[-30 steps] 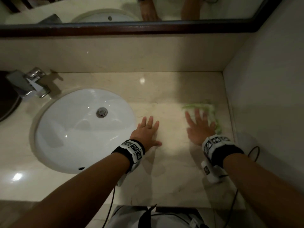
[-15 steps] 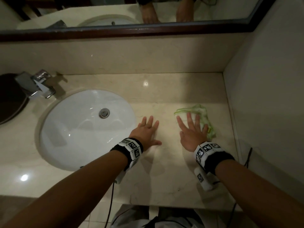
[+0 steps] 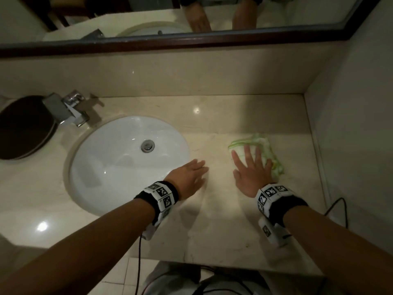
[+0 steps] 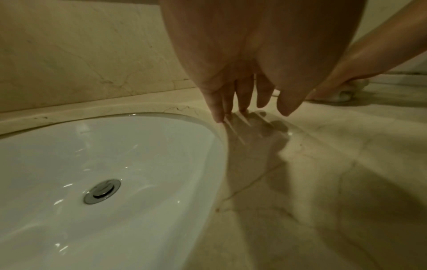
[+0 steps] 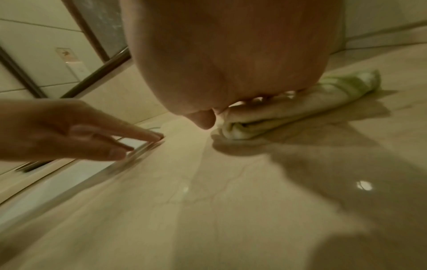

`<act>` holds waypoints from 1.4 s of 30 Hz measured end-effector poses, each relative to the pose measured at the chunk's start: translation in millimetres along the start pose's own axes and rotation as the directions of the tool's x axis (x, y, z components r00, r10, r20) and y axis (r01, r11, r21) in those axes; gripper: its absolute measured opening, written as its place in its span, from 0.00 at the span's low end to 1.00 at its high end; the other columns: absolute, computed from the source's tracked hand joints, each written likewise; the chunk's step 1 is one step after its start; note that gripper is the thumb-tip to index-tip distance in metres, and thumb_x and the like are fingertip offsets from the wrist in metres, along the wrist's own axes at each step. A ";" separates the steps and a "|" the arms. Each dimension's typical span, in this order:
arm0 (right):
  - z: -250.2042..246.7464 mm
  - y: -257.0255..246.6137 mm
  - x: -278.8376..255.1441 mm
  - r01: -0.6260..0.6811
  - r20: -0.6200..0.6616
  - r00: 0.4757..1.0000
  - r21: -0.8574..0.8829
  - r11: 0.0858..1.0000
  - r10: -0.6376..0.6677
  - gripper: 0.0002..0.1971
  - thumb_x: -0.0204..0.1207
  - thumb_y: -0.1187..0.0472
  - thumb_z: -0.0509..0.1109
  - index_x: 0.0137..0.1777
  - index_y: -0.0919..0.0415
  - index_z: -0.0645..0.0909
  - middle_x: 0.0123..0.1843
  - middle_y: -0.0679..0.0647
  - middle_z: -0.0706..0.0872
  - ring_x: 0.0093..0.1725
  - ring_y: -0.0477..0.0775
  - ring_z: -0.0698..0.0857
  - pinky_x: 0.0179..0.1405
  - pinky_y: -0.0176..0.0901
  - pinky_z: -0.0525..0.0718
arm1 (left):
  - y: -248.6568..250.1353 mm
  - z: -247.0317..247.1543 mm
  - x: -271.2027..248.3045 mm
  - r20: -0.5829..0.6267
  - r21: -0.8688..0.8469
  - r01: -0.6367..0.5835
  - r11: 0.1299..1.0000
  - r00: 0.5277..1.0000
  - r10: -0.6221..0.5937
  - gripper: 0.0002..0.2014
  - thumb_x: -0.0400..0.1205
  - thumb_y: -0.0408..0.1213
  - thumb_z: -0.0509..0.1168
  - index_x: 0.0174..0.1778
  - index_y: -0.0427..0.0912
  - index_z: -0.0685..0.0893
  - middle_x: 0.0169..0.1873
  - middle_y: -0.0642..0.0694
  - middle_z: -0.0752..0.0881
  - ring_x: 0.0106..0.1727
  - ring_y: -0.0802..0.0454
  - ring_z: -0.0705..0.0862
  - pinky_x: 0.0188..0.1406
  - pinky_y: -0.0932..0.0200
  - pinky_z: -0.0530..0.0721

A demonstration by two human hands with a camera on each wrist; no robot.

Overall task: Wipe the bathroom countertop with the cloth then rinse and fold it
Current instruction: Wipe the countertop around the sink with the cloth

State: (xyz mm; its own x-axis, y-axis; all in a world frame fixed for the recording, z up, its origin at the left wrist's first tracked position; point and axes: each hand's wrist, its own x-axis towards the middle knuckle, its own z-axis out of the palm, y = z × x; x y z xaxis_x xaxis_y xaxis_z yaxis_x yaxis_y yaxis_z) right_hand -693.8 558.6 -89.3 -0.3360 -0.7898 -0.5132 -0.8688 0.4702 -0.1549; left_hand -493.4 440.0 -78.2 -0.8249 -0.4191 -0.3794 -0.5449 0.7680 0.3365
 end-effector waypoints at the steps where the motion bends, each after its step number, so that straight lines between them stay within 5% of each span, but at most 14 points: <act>1: 5.4 -6.4 -4.7 0.016 -0.008 1.000 -0.008 1.000 -0.016 0.31 0.85 0.46 0.45 0.84 0.39 0.35 0.86 0.53 0.30 0.83 0.67 0.31 0.78 0.76 0.43 | -5.1 1.5 -2.1 -0.018 -0.013 -0.007 1.000 1.000 0.007 0.24 0.88 0.46 0.54 0.82 0.50 0.65 0.83 0.51 0.61 0.84 0.51 0.57 0.80 0.53 0.64; 8: 36.6 -71.7 -29.9 0.117 -0.036 0.992 -0.048 0.992 -0.119 0.33 0.86 0.50 0.50 0.82 0.37 0.33 0.87 0.53 0.33 0.84 0.68 0.34 0.76 0.77 0.43 | -49.0 -4.5 -16.0 -0.123 -0.082 -0.086 0.993 0.990 0.075 0.20 0.87 0.43 0.58 0.76 0.50 0.76 0.77 0.49 0.73 0.80 0.48 0.68 0.76 0.52 0.70; 12: 25.1 -95.1 -23.0 0.033 -0.011 0.999 -0.086 0.996 -0.034 0.36 0.86 0.54 0.50 0.83 0.43 0.28 0.86 0.52 0.32 0.84 0.69 0.34 0.77 0.77 0.46 | -88.9 -20.1 -22.9 -0.083 -0.131 -0.062 0.989 0.995 0.051 0.19 0.87 0.44 0.57 0.75 0.52 0.77 0.76 0.51 0.75 0.78 0.52 0.69 0.76 0.56 0.69; 18: 19.1 -137.3 12.2 -0.158 -0.052 0.986 0.021 0.987 0.159 0.31 0.85 0.54 0.47 0.85 0.50 0.40 0.88 0.53 0.42 0.85 0.68 0.43 0.75 0.82 0.52 | -145.4 -33.3 -42.3 -0.052 -0.116 -0.074 0.991 0.996 0.068 0.18 0.87 0.44 0.56 0.73 0.52 0.78 0.75 0.52 0.76 0.78 0.52 0.70 0.75 0.54 0.69; 21: 7.5 -155.7 39.8 -0.237 -0.001 0.972 0.041 0.971 0.237 0.29 0.88 0.53 0.43 0.85 0.46 0.34 0.86 0.49 0.33 0.84 0.66 0.35 0.77 0.76 0.47 | -177.8 -43.5 -50.1 -0.045 -0.103 -0.049 0.993 0.998 0.045 0.19 0.87 0.44 0.56 0.74 0.51 0.77 0.76 0.52 0.74 0.78 0.52 0.68 0.77 0.54 0.67; 33: -65.6 -215.5 157.4 -0.324 0.020 0.946 0.083 0.942 0.324 0.29 0.87 0.48 0.44 0.85 0.43 0.38 0.87 0.50 0.35 0.84 0.68 0.37 0.77 0.78 0.44 | -286.5 -64.7 -88.3 -0.102 -0.209 0.173 0.963 0.975 -0.197 0.18 0.86 0.45 0.58 0.71 0.51 0.79 0.74 0.51 0.77 0.75 0.52 0.72 0.75 0.57 0.68; 42: -68.8 -340.2 213.9 -0.125 -0.032 0.992 -0.032 0.992 0.124 0.32 0.86 0.56 0.46 0.84 0.43 0.32 0.86 0.50 0.31 0.83 0.68 0.32 0.77 0.79 0.43 | -312.4 -73.9 -98.3 -0.084 -0.297 0.236 0.925 0.959 -0.271 0.17 0.86 0.43 0.57 0.71 0.52 0.80 0.74 0.53 0.77 0.74 0.52 0.73 0.74 0.57 0.69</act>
State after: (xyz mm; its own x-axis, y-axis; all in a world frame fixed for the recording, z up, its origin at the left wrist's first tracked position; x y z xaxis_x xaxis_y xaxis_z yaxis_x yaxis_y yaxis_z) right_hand -495.0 202.6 -88.3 -0.4525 -0.7379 -0.5007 -0.8314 0.5522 -0.0625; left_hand -253.2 205.5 -82.4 -0.6557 -0.6508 -0.3827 -0.7434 0.4680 0.4778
